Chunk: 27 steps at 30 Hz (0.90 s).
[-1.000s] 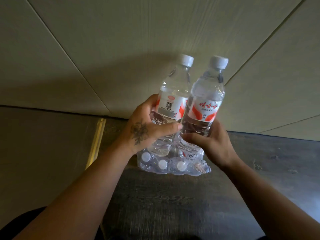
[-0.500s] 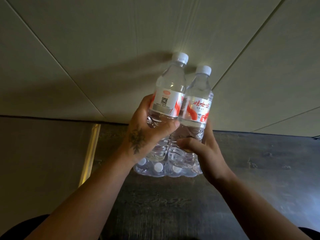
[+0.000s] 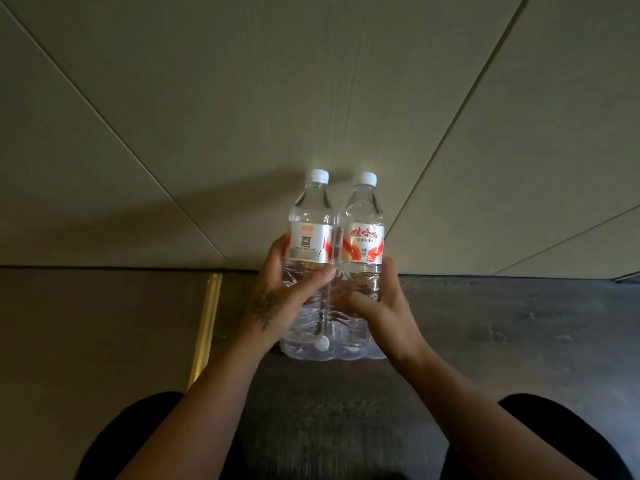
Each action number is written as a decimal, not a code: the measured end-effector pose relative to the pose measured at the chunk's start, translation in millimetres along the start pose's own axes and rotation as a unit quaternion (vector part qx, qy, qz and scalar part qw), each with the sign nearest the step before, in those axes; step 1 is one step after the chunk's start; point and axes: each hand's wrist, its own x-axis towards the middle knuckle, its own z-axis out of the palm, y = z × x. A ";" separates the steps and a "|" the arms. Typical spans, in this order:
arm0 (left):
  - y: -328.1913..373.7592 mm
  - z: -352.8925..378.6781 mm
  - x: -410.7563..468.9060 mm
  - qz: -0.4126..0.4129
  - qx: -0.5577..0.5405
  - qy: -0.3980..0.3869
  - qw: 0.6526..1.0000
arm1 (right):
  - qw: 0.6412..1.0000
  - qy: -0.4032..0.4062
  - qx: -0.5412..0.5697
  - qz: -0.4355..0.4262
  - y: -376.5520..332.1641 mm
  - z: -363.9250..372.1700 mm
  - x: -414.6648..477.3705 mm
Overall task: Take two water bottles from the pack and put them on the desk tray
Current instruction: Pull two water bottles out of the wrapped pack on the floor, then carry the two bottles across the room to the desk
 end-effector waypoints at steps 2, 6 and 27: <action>21.5 -1.7 -16.1 -0.017 -0.006 0.008 1.000 | 1.000 0.004 -0.013 0.011 -21.6 -3.4 -13.9; 90.9 -6.0 -65.4 -0.055 -0.019 0.017 0.998 | 0.999 -0.002 -0.019 0.044 -85.0 -13.9 -58.9; 512.4 -16.7 -345.4 -0.119 -0.018 0.011 0.993 | 0.995 0.026 0.045 0.081 -481.7 -51.8 -335.9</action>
